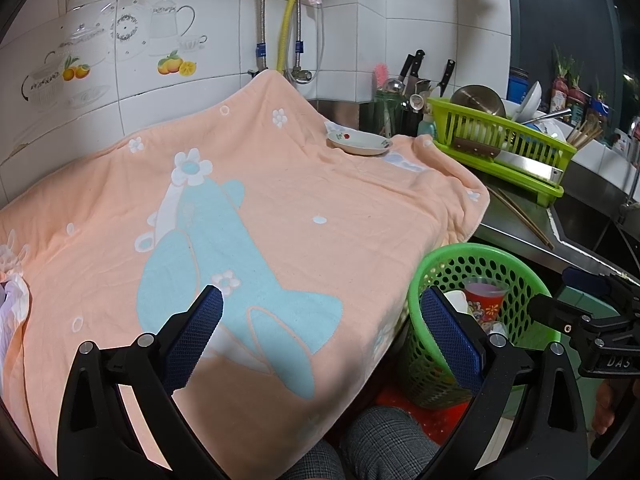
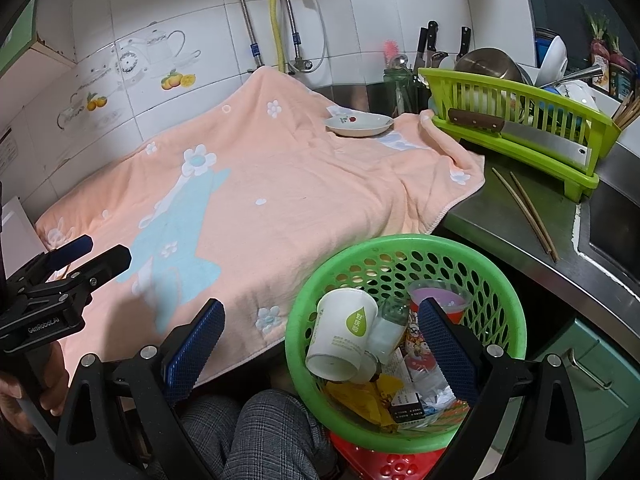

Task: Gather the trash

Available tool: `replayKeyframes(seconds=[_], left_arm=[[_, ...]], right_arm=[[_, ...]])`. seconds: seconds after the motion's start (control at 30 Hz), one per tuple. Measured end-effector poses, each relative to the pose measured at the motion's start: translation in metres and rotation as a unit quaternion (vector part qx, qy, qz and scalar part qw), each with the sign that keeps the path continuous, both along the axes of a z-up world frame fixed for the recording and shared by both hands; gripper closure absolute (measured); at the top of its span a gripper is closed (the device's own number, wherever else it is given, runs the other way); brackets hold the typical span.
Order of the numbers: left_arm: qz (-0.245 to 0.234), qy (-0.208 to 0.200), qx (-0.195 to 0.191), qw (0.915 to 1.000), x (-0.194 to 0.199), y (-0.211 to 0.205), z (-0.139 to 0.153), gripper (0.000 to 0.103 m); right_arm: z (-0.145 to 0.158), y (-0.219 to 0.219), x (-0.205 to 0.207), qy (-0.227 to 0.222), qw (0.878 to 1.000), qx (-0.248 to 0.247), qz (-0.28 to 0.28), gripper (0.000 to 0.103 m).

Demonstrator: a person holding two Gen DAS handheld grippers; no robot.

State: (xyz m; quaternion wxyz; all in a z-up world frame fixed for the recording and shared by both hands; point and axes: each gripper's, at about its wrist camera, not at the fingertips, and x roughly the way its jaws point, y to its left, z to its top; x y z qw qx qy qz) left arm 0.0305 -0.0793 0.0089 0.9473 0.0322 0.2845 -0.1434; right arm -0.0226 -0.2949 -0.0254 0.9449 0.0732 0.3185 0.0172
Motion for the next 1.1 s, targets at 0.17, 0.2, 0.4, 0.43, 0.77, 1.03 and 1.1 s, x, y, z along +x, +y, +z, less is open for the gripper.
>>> replayKeyframes(seconds=[0.17, 0.2, 0.4, 0.43, 0.77, 1.03, 1.1], left_arm=[[-0.001, 0.000, 0.001, 1.0000, 0.0007, 0.0001, -0.0006, 0.005], [-0.002, -0.001, 0.001, 1.0000, 0.0005, 0.0003, -0.0008, 0.005], [-0.003, -0.003, 0.006, 1.0000, 0.0022, 0.0011, -0.0019, 0.005], [-0.002, -0.003, 0.006, 1.0000, 0.0023, 0.0016, -0.0018, 0.005], [0.006, -0.012, 0.007, 0.9999, 0.0013, 0.0043, 0.0008, 0.005], [0.001, -0.008, 0.008, 0.9999, 0.0017, 0.0043, -0.0003, 0.005], [0.000, -0.010, 0.009, 0.9999, 0.0016, 0.0034, -0.0006, 0.005]], right_arm=[[0.0004, -0.0001, 0.0008, 0.000, 1.000, 0.001, 0.000, 0.009], [0.0002, 0.0007, 0.0006, 0.000, 1.000, 0.001, 0.000, 0.009], [0.0004, 0.0005, 0.0004, 0.000, 1.000, 0.001, 0.001, 0.009], [0.0006, 0.0003, 0.0006, 0.000, 1.000, 0.002, 0.001, 0.009], [0.0001, 0.0017, 0.0011, -0.001, 1.000, 0.001, 0.002, 0.009], [-0.0011, 0.0063, 0.0031, 0.000, 1.000, 0.001, 0.007, 0.009], [-0.0014, 0.0056, 0.0032, 0.000, 1.000, 0.002, 0.008, 0.009]])
